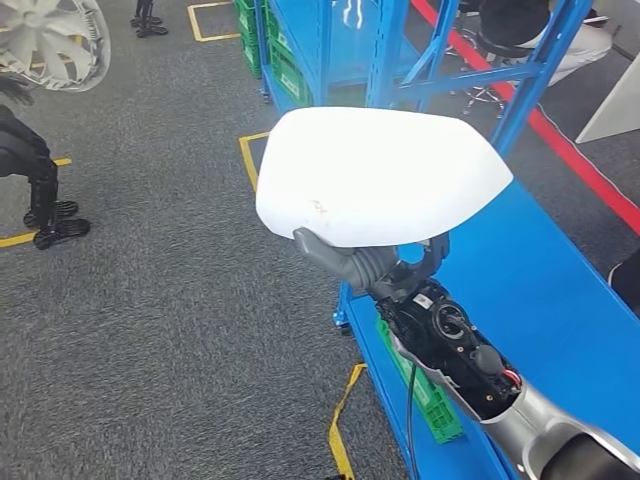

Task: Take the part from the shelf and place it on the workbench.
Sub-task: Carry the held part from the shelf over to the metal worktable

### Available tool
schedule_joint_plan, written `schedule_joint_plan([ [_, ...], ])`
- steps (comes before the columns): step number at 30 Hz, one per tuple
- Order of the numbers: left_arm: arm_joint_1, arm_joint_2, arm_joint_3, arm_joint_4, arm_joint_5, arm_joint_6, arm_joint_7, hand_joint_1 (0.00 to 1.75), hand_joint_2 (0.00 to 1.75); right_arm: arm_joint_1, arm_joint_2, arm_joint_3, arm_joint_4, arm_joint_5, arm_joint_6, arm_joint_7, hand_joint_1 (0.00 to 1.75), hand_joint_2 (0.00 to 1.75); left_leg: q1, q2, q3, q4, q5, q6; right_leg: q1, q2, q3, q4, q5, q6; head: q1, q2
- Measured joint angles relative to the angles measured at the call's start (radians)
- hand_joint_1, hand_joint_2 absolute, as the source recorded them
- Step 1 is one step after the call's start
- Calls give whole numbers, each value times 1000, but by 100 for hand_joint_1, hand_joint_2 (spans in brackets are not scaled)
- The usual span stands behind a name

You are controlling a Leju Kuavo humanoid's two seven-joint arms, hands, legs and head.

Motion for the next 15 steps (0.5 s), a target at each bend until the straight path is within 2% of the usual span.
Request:
schedule_joint_plan([
  [1, 1, 0, 0, 0, -1, 5, 0, 0, 175, 2, 0, 0, 2, 0, 1, 0, 175, 175, -2, -5, 1, 0, -1, 1, 0, 3, -19, 33, -2, -2, 1, 0],
  [2, 2, -1, 0, 0, -2, 8, 0, 0, 175, 4, 0, 0, 4, 0, 1, 0, 175, 175, -4, -11, 3, 0, -1, 2, 2, 4, -18, 24, 16, -7, 1, 0],
  [3, 2, -1, 0, 0, -2, 10, 0, 0, 175, 5, 0, 0, 5, 0, 1, 0, 175, 175, -5, -18, 5, 0, -2, 2, 4, 7, 1, -23, 50, -13, 1, 0],
  [5, 2, -2, 0, 0, -2, 12, 0, 0, 175, 4, 0, 0, 6, 0, 2, -1, 175, 175, -7, -30, 8, 1, -4, 1, 11, 23, 66, -168, 123, -29, 2, 0],
  [6, 2, -3, 0, 0, -3, 12, 1, 0, 175, 2, 0, 0, 6, 0, 2, -1, 175, 175, -8, -34, 7, 2, -4, -1, 14, 30, 94, -224, 141, -35, 2, 0],
  [7, 2, -3, 0, 0, -3, 12, 4, 0, 175, 1, 0, 0, 6, -1, 3, -1, 175, 175, -8, -38, 5, 2, -4, -5, 16, 35, 110, -257, 146, -38, 2, 0],
  [9, 5, -3, 0, 0, -1, 8, 16, 0, 175, 1, 1, 1, 6, -1, 6, -1, 175, 175, -8, -46, 2, -1, 0, -15, 16, 32, 121, -277, 143, -40, 2, 0],
  [11, 6, -2, 0, 0, 4, -1, 25, 0, 175, -1, 3, 1, 7, -2, 7, -1, 175, 175, -8, -39, -4, 14, -13, -25, 12, 23, 130, -292, 151, -46, -1, 0],
  [13, 4, 0, 0, 0, 8, -10, 27, 0, 175, -3, 5, 1, 7, -2, 8, -2, 175, 175, -7, -15, -44, 101, -64, -34, 8, 12, 136, -306, 158, -52, -7, 0],
  [15, 3, 0, 0, 0, 11, -20, 27, 0, 175, -1, 6, 2, 8, -3, 7, -1, 175, 175, -5, -2, -113, 238, -123, -42, 8, 0, 136, -307, 159, -55, -12, 0],
])
